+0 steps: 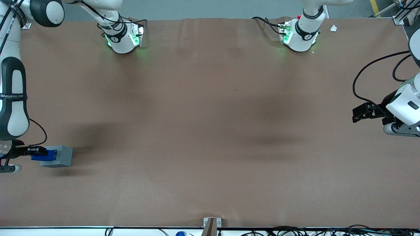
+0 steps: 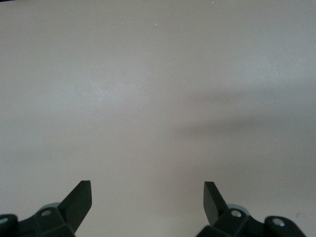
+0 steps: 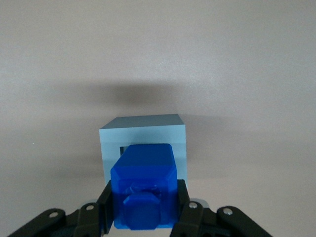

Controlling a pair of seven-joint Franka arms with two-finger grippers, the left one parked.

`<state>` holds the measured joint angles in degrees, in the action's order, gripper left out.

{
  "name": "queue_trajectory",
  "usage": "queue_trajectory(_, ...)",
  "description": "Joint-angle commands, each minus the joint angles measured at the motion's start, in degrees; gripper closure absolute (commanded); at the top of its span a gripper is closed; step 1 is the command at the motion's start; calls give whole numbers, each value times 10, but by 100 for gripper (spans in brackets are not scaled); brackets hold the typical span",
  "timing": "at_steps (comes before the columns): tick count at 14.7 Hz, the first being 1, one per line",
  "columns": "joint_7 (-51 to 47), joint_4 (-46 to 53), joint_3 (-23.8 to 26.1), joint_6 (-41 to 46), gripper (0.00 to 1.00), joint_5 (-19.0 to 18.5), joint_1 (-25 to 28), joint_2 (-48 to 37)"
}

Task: Insert blue part into gray base with right arm
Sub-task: 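Align the held blue block above the gray base's opening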

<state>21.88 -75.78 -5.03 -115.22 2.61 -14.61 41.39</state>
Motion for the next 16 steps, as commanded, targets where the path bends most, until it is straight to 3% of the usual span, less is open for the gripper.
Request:
queue_trajectory(1,0,15,7,10,100,0,-3,6)
queue_trajectory(16,-7,9,7,11,100,6,-5,6)
